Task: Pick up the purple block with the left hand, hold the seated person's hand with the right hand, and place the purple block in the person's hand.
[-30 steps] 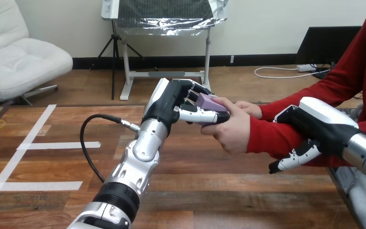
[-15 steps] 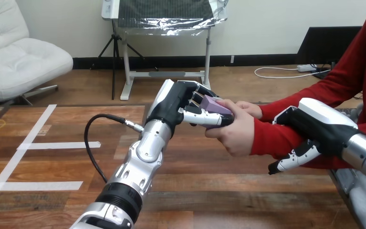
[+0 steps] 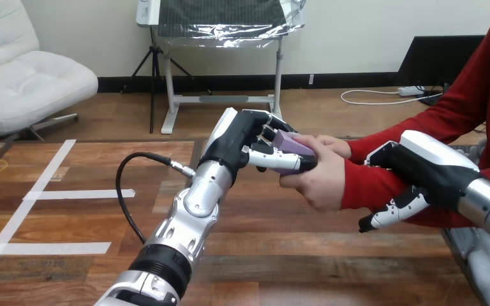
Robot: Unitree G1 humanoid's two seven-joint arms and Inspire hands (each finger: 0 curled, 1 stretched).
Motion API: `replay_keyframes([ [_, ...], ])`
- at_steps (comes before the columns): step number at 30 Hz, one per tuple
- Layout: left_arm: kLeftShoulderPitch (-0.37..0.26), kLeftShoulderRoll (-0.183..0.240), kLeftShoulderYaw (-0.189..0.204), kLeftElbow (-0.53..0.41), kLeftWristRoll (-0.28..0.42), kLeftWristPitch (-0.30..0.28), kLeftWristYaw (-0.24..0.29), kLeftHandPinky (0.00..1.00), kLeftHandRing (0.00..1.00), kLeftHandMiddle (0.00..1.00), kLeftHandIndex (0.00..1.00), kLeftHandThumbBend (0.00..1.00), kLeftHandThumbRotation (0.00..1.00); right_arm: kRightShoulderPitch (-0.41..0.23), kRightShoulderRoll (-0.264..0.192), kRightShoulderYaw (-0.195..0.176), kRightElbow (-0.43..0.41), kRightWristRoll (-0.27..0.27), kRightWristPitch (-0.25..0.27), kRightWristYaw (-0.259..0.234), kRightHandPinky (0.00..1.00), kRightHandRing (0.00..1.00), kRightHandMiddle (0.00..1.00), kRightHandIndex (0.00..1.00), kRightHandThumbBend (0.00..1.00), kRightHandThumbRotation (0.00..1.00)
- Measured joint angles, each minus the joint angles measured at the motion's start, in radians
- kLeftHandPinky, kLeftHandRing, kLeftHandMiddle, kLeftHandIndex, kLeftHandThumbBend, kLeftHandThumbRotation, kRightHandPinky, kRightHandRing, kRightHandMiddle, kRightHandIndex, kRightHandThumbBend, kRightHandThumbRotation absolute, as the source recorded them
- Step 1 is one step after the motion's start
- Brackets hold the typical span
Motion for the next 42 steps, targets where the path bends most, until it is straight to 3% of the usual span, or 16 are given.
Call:
replay_keyframes([
  [3,0.0,0.001,0.0,-0.002,-0.002,0.006,-0.017,0.37,0.45,0.49,0.48,0.79,0.01,0.001,0.001,0.0,-0.005,0.009,0.009,0.007,0.31,0.36,0.42,0.49,0.91,0.19],
  [4,0.0,0.002,0.0,-0.003,-0.002,0.009,-0.026,0.39,0.48,0.51,0.5,0.8,0.05,0.001,0.001,0.0,-0.008,0.011,0.015,0.009,0.32,0.37,0.43,0.51,0.91,0.22],
  [5,0.0,0.007,-0.001,-0.007,-0.007,0.013,-0.063,0.43,0.53,0.56,0.56,0.83,0.17,0.004,0.001,0.0,-0.018,0.018,0.023,0.021,0.36,0.42,0.47,0.56,0.91,0.3],
  [11,0.007,0.016,-0.003,-0.031,-0.02,0.028,-0.119,0.59,0.68,0.7,0.69,0.94,0.53,0.004,0.002,0.0,-0.02,0.023,0.023,0.04,0.49,0.54,0.59,0.67,0.97,0.57],
  [19,0.037,0.018,-0.008,-0.096,-0.024,0.031,-0.156,0.74,0.78,0.78,0.77,0.97,0.76,0.007,0.001,0.0,-0.02,0.02,0.015,0.047,0.57,0.64,0.67,0.72,1.0,0.78],
  [27,0.076,0.01,-0.017,-0.17,-0.026,0.031,-0.162,0.8,0.81,0.8,0.79,0.88,0.88,0.009,0.001,0.0,-0.02,0.016,-0.017,0.041,0.59,0.7,0.73,0.75,1.0,0.91],
  [42,0.15,0.034,-0.031,-0.322,-0.028,0.029,-0.177,0.82,0.81,0.8,0.82,0.91,0.99,0.019,0.001,0.0,-0.02,0.011,-0.031,0.034,0.6,0.75,0.79,0.82,1.0,1.0],
])
